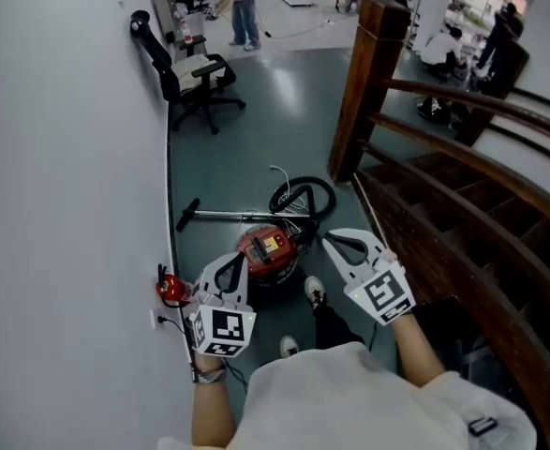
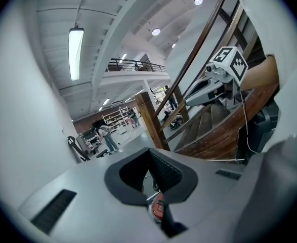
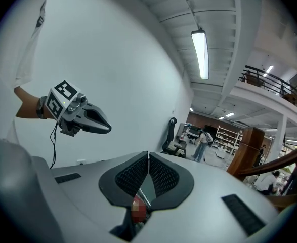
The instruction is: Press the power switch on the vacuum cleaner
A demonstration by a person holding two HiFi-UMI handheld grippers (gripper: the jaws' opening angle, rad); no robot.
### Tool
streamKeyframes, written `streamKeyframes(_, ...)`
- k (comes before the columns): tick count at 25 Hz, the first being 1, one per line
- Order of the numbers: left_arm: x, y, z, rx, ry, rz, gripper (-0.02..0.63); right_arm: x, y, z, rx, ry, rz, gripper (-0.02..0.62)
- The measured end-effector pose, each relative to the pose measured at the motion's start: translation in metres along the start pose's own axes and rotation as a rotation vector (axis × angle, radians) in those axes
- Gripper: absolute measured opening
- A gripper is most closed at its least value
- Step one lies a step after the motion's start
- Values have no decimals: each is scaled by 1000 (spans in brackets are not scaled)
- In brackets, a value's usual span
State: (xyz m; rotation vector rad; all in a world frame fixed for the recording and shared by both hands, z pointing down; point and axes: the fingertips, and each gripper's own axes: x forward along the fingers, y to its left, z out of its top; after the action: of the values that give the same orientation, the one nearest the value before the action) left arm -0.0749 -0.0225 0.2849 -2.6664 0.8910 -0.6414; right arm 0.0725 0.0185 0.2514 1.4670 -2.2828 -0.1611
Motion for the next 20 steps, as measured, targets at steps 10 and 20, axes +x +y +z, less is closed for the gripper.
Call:
streamKeyframes(10, 38, 9, -17, -46, 64, 21, 0, 43, -28, -29, -63, 47, 53, 31)
streamKeyframes(20, 79, 30, -29, -89, 99, 68, 0, 93, -57, -45, -70, 59, 140, 31)
